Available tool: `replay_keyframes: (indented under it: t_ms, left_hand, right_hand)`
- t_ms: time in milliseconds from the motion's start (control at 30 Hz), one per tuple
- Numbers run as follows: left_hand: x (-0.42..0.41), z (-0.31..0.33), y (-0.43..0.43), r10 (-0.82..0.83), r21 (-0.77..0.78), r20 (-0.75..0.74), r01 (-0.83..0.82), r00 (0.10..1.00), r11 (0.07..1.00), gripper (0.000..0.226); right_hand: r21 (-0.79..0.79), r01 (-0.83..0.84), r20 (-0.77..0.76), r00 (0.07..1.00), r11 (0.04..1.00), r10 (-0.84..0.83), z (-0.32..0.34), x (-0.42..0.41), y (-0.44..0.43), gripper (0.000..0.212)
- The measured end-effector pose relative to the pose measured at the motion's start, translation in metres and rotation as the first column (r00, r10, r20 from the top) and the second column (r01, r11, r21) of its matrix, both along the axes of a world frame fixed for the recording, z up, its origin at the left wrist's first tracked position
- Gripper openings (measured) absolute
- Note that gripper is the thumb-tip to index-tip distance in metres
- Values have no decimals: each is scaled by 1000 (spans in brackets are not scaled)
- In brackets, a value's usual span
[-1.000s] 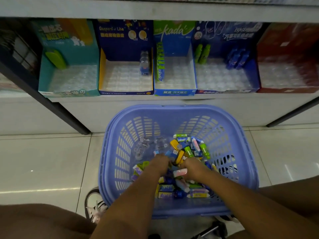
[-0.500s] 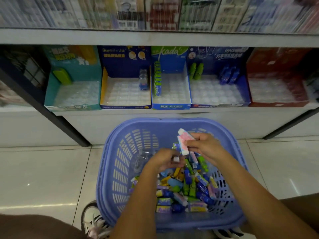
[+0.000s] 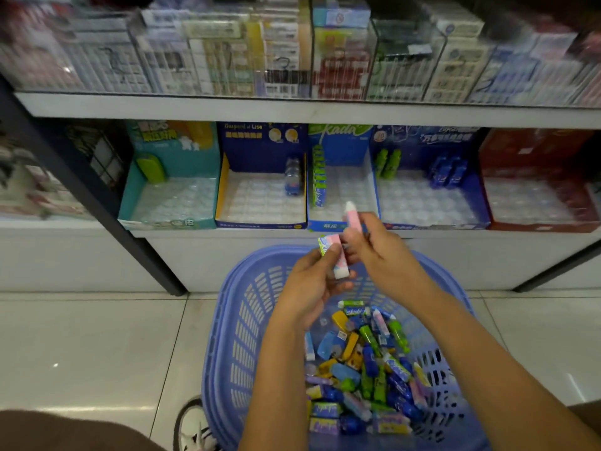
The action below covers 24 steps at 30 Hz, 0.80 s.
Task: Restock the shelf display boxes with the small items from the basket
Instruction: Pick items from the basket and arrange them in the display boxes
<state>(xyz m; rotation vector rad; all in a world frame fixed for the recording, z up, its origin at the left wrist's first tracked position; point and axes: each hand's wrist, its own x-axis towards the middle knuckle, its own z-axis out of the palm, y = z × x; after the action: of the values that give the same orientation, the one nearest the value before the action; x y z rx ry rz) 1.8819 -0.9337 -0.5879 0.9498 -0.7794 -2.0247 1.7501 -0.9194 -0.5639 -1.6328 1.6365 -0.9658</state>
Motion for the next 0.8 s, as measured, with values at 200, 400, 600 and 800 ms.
replay_keyframes:
  t_ms: [200, 400, 600, 800]
  left_hand:
    - [13, 8, -12, 150, -66, 70, -145, 986, 987, 20]
    - [29, 11, -23, 306, -177, 173, -276, 936, 945, 25]
    - [22, 10, -23, 256, -133, 221, -231, 941, 964, 32]
    - [6, 10, -25, 164, -68, 196, -153, 967, 986, 21]
  right_hand:
    - [-151, 113, -11, 993, 982, -116, 21, -6, -34, 15]
    - [-161, 288, 25, 957, 944, -288, 37, -25, -88, 8]
    - [-202, 328, -389, 838, 923, -383, 34, -60, -148, 29]
    - [-169, 228, -384, 881, 959, -277, 27, -74, -172, 19]
